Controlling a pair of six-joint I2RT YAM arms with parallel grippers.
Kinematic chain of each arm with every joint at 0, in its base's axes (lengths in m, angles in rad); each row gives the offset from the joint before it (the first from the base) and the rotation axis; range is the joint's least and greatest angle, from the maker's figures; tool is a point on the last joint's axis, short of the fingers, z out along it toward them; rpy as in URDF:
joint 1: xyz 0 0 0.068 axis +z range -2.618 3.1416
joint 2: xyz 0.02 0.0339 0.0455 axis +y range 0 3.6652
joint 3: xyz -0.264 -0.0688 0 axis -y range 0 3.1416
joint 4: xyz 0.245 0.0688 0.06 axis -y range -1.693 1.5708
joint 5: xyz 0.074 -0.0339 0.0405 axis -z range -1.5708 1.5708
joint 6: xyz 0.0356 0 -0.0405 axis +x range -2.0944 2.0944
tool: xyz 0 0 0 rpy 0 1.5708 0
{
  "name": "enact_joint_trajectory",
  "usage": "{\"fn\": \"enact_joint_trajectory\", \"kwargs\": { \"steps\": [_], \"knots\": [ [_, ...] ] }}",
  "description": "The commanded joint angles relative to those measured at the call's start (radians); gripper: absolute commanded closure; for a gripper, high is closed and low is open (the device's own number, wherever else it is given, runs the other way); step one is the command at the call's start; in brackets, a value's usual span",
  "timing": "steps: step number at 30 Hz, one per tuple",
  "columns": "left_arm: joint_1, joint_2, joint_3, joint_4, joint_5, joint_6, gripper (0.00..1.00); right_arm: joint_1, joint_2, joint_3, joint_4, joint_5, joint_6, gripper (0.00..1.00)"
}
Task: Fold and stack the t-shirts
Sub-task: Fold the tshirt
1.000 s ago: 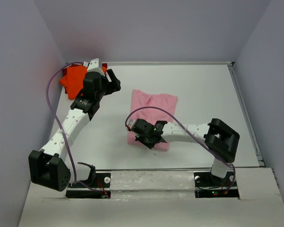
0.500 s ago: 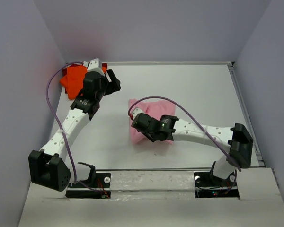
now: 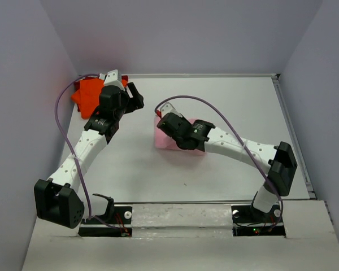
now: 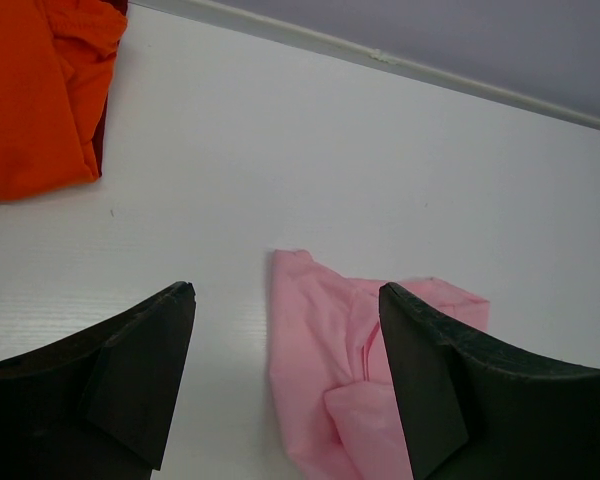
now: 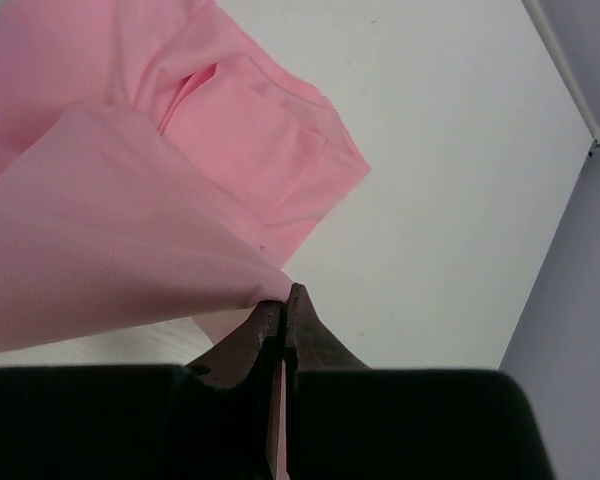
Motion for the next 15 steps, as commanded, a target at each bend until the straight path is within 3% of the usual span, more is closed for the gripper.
{"fn": "enact_joint_trajectory", "kwargs": {
  "steps": [1, 15],
  "knots": [
    [0.004, -0.011, -0.001, 0.032, -0.008, 0.01, 0.17, -0.05, -0.016, 0.071, 0.123, 0.077, -0.099, 1.0],
    [0.004, -0.005, 0.002, 0.033, 0.0, 0.008, 0.17, -0.214, 0.17, 0.222, 0.331, -0.097, -0.348, 1.0]
  ]
}}
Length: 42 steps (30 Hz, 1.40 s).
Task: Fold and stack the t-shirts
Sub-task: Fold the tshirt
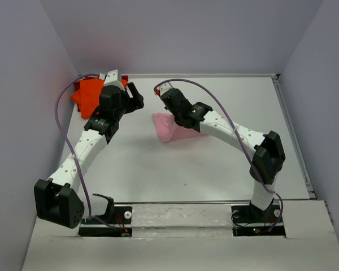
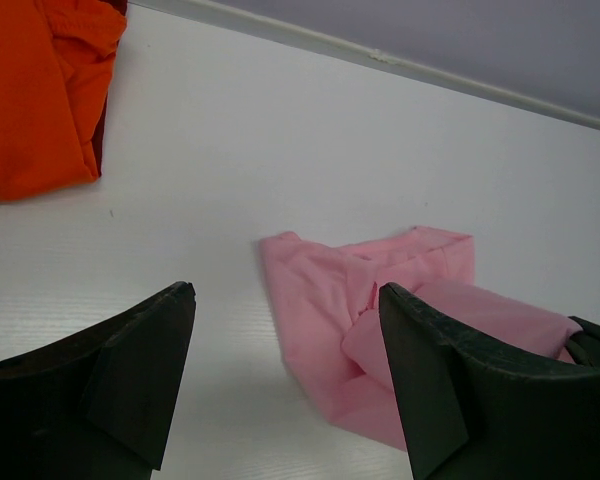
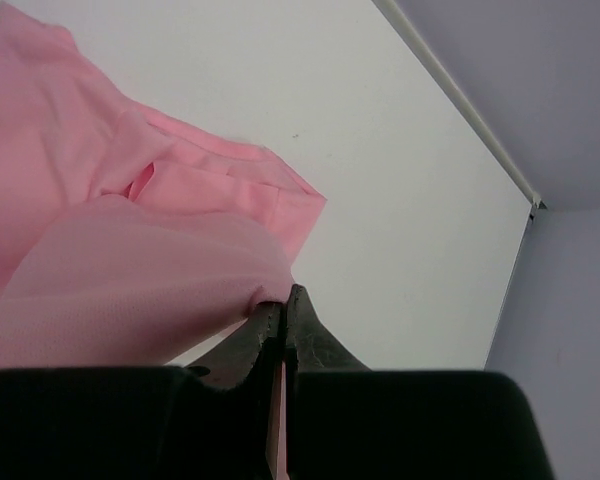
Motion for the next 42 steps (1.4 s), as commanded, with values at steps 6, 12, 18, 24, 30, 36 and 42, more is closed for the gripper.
{"fn": "enact_joint_trajectory", "kwargs": {
  "steps": [6, 12, 18, 24, 30, 36, 42],
  "knots": [
    [0.002, -0.004, 0.001, 0.033, 0.008, 0.008, 0.17, -0.069, 0.231, 0.144, 0.168, -0.151, -0.142, 1.0],
    [0.001, -0.008, -0.003, 0.038, 0.019, 0.007, 0.17, -0.129, 0.438, 0.308, 0.178, -0.206, -0.185, 1.0],
    [0.0, -0.008, -0.004, 0.043, 0.031, 0.002, 0.17, -0.182, 0.544, 0.411, 0.182, -0.226, -0.217, 1.0],
    [0.0, 0.0, -0.004, 0.043, 0.044, -0.001, 0.17, -0.204, 0.596, 0.442, 0.185, -0.168, -0.178, 0.48],
    [0.0, 0.003, -0.004, 0.041, 0.047, -0.002, 0.17, -0.204, 0.466, 0.381, 0.183, -0.107, -0.144, 0.38],
    [0.0, 0.003, -0.004, 0.041, 0.047, 0.001, 0.17, -0.195, 0.325, 0.249, 0.183, -0.141, -0.087, 0.38],
    [0.0, 0.006, -0.004, 0.041, 0.042, 0.002, 0.17, -0.185, 0.291, 0.152, 0.149, -0.151, -0.015, 0.39]
  ]
}}
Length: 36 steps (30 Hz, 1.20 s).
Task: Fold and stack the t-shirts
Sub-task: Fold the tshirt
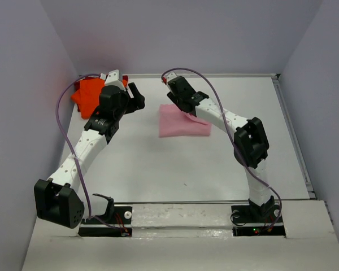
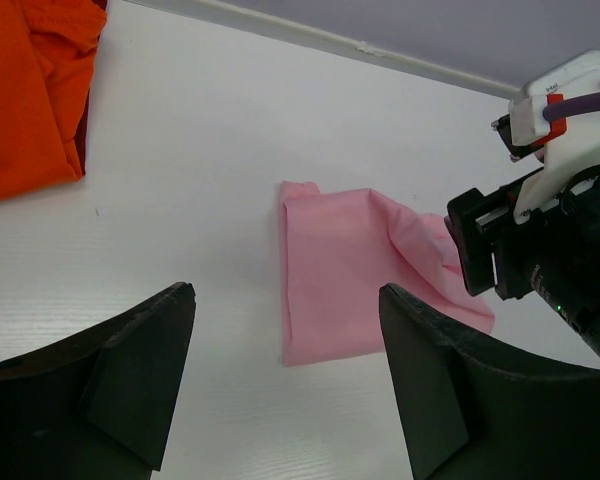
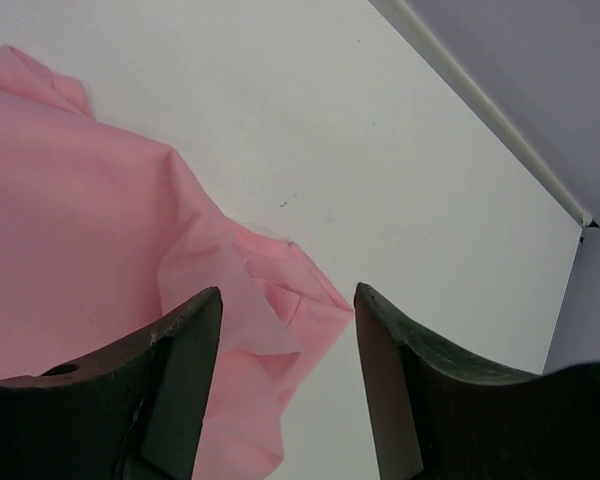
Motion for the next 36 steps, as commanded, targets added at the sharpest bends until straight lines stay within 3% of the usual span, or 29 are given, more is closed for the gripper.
{"fn": "enact_joint_trajectory", "kwargs": {
  "steps": [1, 9, 15, 22, 30, 36],
  "knots": [
    [0.0, 0.005, -0.004, 0.04, 0.007, 0.002, 0.17, 0.024, -0.034, -0.08, 0.0, -0.007, 0.072, 0.4],
    [0.0, 0.004, -0.004, 0.04, 0.004, 0.003, 0.17, 0.042, -0.094, -0.196, -0.003, -0.058, 0.151, 0.41],
    [0.0, 0.001, -0.006, 0.04, 0.004, 0.002, 0.17, 0.042, -0.059, -0.189, -0.003, -0.036, 0.138, 0.42],
    [0.0, -0.002, -0.006, 0.042, 0.002, 0.003, 0.17, 0.042, -0.047, -0.163, -0.029, -0.069, 0.138, 0.55],
    [0.0, -0.002, -0.006, 0.04, 0.005, 0.005, 0.17, 0.052, -0.085, -0.169, -0.044, -0.115, 0.176, 0.48],
    [0.0, -0.005, -0.006, 0.04, 0.002, 0.005, 0.17, 0.061, -0.079, -0.118, -0.08, -0.118, 0.202, 0.48]
  ]
}}
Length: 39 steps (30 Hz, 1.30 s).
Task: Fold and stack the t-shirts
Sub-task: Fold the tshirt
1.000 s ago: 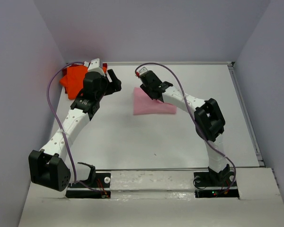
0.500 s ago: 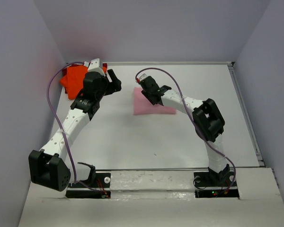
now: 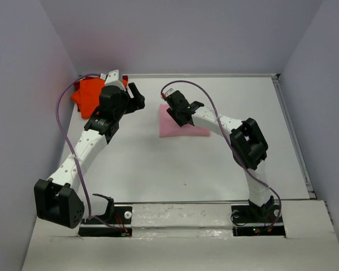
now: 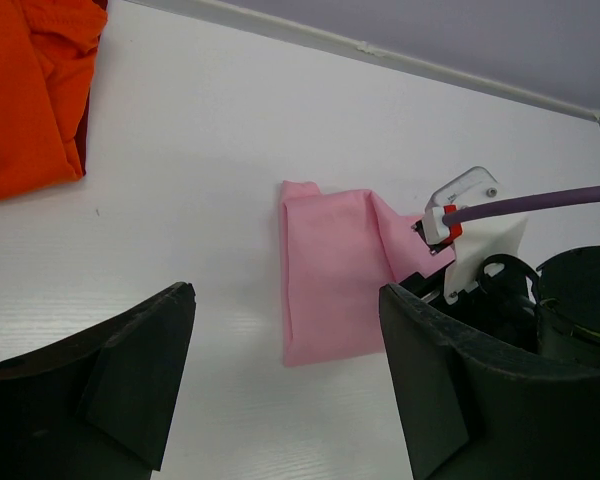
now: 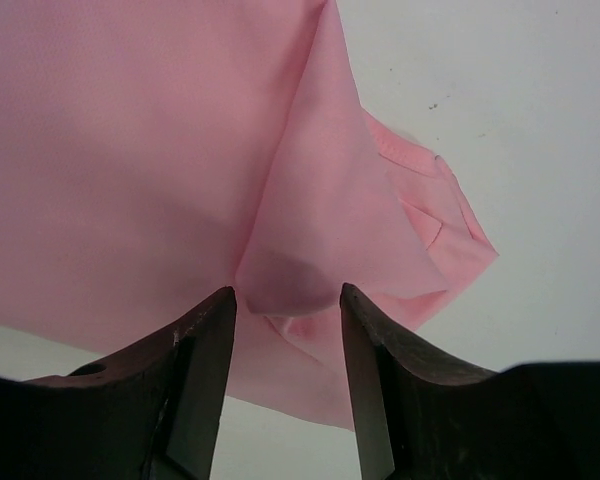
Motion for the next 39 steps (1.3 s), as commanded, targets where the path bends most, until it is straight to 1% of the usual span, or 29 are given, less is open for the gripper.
{"fn": "enact_joint_trajectory", "kwargs": {
  "steps": [1, 4, 12, 17, 19, 21, 31, 32, 33, 34, 37, 39],
  "knots": [
    [0.0, -0.004, -0.006, 0.04, 0.003, 0.003, 0.17, 0.024, -0.053, 0.072, -0.01, -0.014, 0.029, 0.48],
    [0.0, -0.005, -0.006, 0.042, 0.003, 0.003, 0.17, 0.024, -0.047, 0.094, -0.024, -0.009, 0.027, 0.48],
    [0.0, -0.007, -0.006, 0.04, -0.001, 0.006, 0.17, 0.024, -0.015, 0.069, -0.024, 0.008, 0.026, 0.48],
    [0.0, -0.009, -0.006, 0.042, -0.003, 0.006, 0.17, 0.024, 0.014, 0.056, -0.019, 0.015, 0.023, 0.5],
    [0.001, -0.009, -0.004, 0.042, -0.001, 0.006, 0.17, 0.024, 0.024, 0.05, -0.013, 0.014, 0.015, 0.53],
    [0.0, -0.009, -0.004, 0.042, -0.003, 0.008, 0.17, 0.024, 0.033, 0.048, -0.01, 0.017, 0.01, 0.53],
    [0.0, -0.012, -0.006, 0.04, -0.005, 0.008, 0.17, 0.024, 0.051, 0.04, -0.006, 0.018, 0.01, 0.54],
    [0.0, -0.012, -0.006, 0.042, -0.003, 0.008, 0.17, 0.024, 0.053, 0.039, -0.004, 0.018, 0.01, 0.56],
    [0.0, -0.012, -0.006, 0.04, -0.003, 0.008, 0.17, 0.024, 0.056, 0.037, -0.004, 0.017, 0.01, 0.6],
    [0.0, -0.013, -0.006, 0.04, -0.003, 0.008, 0.17, 0.024, 0.057, 0.036, -0.003, 0.014, 0.009, 0.75],
    [0.0, -0.012, -0.004, 0.04, -0.003, 0.006, 0.17, 0.024, 0.06, 0.033, -0.003, 0.031, 0.004, 1.0],
    [0.0, -0.013, -0.006, 0.042, -0.001, 0.006, 0.17, 0.024, 0.057, 0.03, -0.003, 0.05, -0.006, 1.0]
  ]
}}
